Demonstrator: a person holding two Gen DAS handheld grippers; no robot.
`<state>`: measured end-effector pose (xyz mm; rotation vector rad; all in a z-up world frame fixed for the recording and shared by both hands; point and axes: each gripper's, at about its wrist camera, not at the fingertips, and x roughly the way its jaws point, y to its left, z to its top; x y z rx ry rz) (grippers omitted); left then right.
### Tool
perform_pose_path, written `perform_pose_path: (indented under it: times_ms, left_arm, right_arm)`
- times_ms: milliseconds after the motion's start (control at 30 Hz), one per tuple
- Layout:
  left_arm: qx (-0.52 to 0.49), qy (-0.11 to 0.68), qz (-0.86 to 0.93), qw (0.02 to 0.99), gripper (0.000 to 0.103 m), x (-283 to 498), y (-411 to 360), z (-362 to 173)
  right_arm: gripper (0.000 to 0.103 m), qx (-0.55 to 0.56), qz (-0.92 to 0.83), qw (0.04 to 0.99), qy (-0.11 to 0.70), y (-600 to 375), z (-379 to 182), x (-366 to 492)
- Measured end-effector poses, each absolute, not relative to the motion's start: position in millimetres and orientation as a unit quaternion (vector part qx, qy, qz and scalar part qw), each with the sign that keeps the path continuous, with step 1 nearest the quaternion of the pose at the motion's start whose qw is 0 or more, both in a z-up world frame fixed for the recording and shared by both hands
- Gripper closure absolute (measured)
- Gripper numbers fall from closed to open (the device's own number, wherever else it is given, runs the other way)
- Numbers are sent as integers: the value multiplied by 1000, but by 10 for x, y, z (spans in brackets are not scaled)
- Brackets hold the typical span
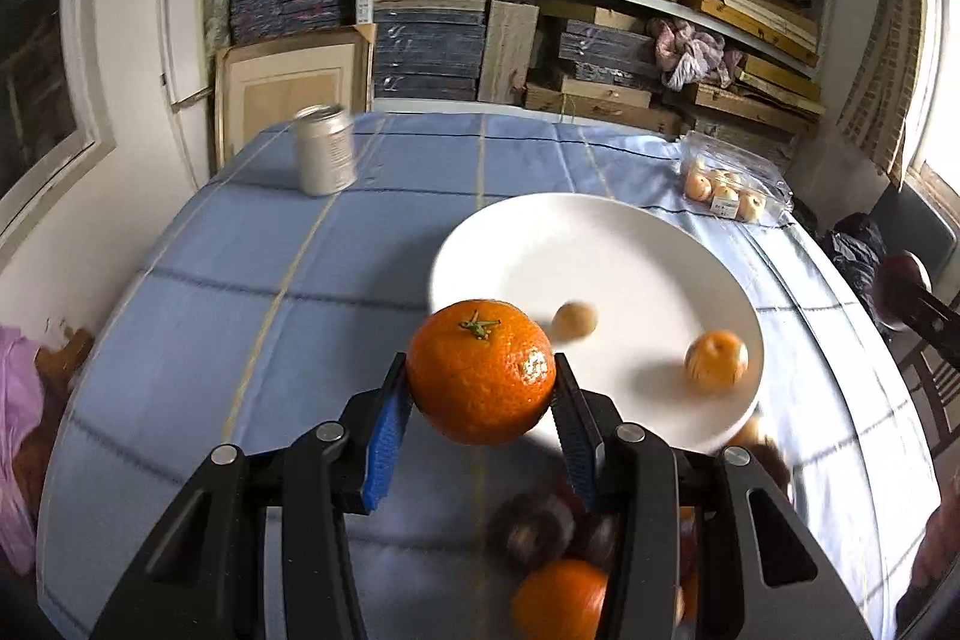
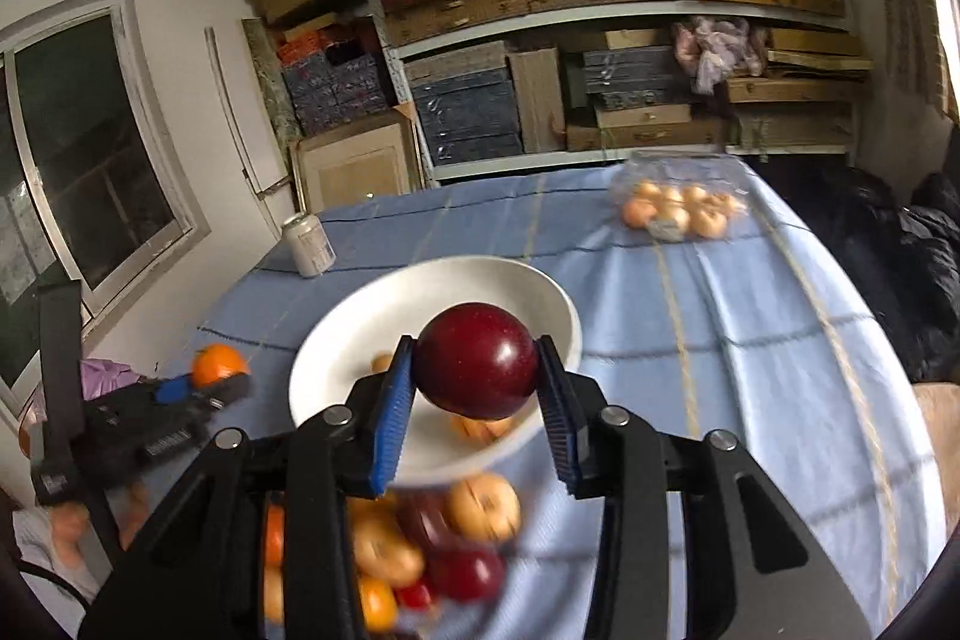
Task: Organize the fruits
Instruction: 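Lift the tangerine into the white plate with the left gripper while the right gripper drops the plum there, then withdraw both open grippers from the plate back toward the fruit pile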
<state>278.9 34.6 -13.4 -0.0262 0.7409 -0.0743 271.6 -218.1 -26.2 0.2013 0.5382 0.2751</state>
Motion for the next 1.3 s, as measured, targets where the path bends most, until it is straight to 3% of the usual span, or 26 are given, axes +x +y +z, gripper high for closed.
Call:
perform_pose_path:
  times_ms: [300,700,867,933,1000,1067,1300]
  left_arm:
    - [11,389,-37,920,57,3216,92,-468]
    - [-4,413,-49,909,56,3384,153,-641]
    - [-2,394,-47,918,39,3314,156,-517]
    - [-9,385,-50,922,38,3249,195,-435]
    - [-25,373,-49,926,33,3170,283,-328]
    - [-45,362,-44,930,26,3072,398,-238]
    - [-80,372,-24,924,22,2568,780,-244]
  right_arm:
    - [64,96,132,925,343,-1934,-672,3617]
    - [59,94,135,919,357,-1955,-835,3788]
    - [57,105,135,936,308,-2053,-535,3555]
    - [55,109,140,944,279,-2093,-353,3386]
    - [41,108,141,951,253,-2120,-211,3205]
    - [34,109,137,958,227,-2163,-131,2990]
    - [31,95,107,967,210,-2391,-466,2287]
